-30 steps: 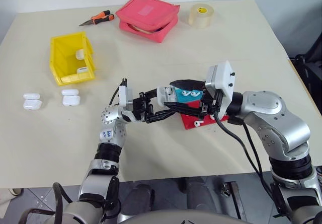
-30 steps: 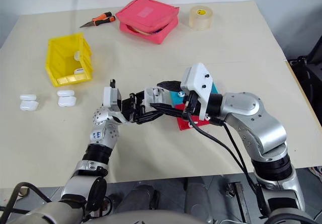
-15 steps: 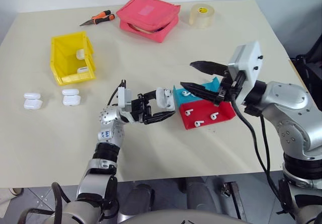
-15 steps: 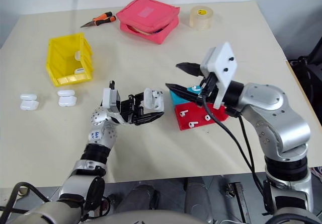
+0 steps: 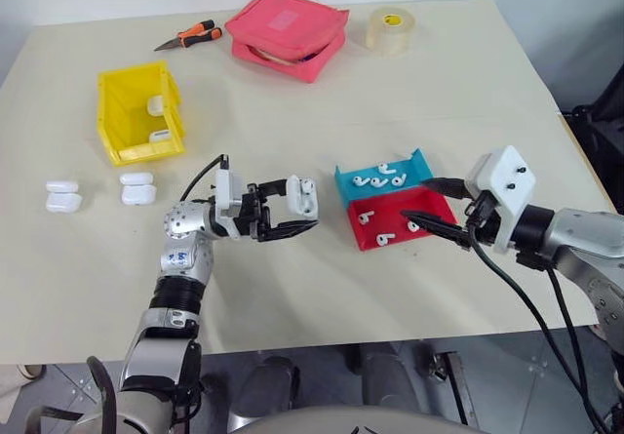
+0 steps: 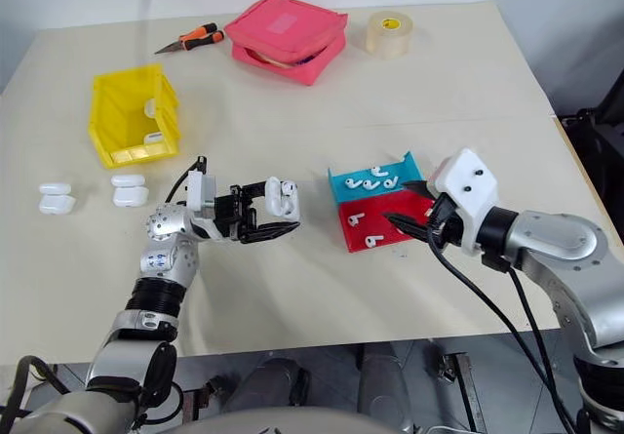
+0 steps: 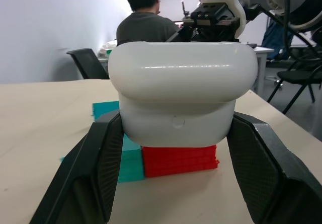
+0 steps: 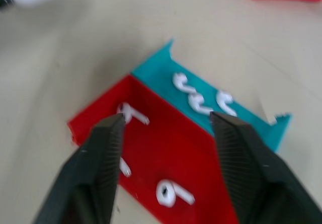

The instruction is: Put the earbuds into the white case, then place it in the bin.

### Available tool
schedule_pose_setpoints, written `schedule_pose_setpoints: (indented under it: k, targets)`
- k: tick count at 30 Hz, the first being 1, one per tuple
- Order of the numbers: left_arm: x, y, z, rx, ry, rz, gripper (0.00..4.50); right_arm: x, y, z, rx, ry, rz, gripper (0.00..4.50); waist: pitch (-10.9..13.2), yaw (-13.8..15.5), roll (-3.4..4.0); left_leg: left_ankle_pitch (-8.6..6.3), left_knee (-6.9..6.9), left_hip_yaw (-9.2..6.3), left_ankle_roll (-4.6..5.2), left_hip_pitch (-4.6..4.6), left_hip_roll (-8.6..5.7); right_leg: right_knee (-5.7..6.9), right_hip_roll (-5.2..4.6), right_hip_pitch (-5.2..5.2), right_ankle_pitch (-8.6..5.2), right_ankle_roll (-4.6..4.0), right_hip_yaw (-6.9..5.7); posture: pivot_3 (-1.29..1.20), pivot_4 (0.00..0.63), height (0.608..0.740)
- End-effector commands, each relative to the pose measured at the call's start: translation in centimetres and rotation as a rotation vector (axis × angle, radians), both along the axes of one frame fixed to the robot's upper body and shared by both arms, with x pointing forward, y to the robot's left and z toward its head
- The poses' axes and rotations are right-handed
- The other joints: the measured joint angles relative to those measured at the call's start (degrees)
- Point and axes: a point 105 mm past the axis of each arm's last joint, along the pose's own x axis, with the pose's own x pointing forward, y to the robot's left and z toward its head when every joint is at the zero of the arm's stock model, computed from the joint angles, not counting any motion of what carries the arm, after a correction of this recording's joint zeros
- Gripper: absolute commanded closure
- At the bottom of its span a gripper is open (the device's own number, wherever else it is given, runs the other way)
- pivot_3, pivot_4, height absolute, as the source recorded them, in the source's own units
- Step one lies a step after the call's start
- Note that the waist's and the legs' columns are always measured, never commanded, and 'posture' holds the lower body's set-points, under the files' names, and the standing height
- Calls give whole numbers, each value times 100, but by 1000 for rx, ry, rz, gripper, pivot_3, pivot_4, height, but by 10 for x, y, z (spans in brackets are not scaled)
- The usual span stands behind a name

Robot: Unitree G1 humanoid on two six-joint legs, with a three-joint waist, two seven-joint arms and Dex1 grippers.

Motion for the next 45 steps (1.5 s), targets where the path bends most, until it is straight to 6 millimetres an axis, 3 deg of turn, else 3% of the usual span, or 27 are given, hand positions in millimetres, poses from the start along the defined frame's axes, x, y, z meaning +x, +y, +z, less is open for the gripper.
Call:
schedule_pose_setpoints:
  k: [1,5,6,12,16,26,27,35,45]
  targets:
    - [2,7,9,-6,-48,39,1746,-9,-11,12,-23,-48,-20,2883,0,17,0,0,0,0,0,0,-1,-1,0,0,0,1,0,0,150,740]
    - [3,10,11,-13,-48,53,1746,-16,-29,13,-31,-48,-84,4297,0,63,0,0,1,2,2,2,-2,-4,-1,6,3,4,0,0,150,740]
    - [3,10,12,-15,-48,55,1746,-19,-34,13,-32,-42,-101,4447,0,75,0,0,1,2,2,3,-2,-5,-1,8,5,3,1,0,150,740]
    - [3,12,13,-20,-43,65,1746,-45,-62,10,-24,26,-196,4500,0,151,0,-1,1,2,4,6,0,-9,2,14,8,4,4,0,150,740]
    - [6,13,15,-28,-45,84,1746,-61,-66,11,-16,48,-202,3616,0,151,0,-3,0,-1,9,14,1,-17,4,25,12,6,7,0,150,740]
    - [6,13,17,-41,-50,97,1746,-61,-61,20,-3,30,-171,164,0,143,0,-6,-8,-4,15,27,7,-33,10,70,13,8,6,0,150,740]
    - [6,14,17,-42,-51,98,1746,-59,-60,21,-4,27,-165,13,0,149,0,-7,-8,-4,16,27,7,-34,9,71,13,8,6,0,150,740]
    - [3,16,17,-48,-56,113,1746,-40,-44,29,-26,-5,-91,13,0,137,0,-7,-8,-4,16,28,7,-39,9,72,15,11,4,0,150,740]
    - [-6,19,17,-64,-69,159,1746,30,-16,21,-122,57,7,13,0,92,0,-6,-7,4,15,32,12,-55,9,59,20,7,-10,0,150,740]
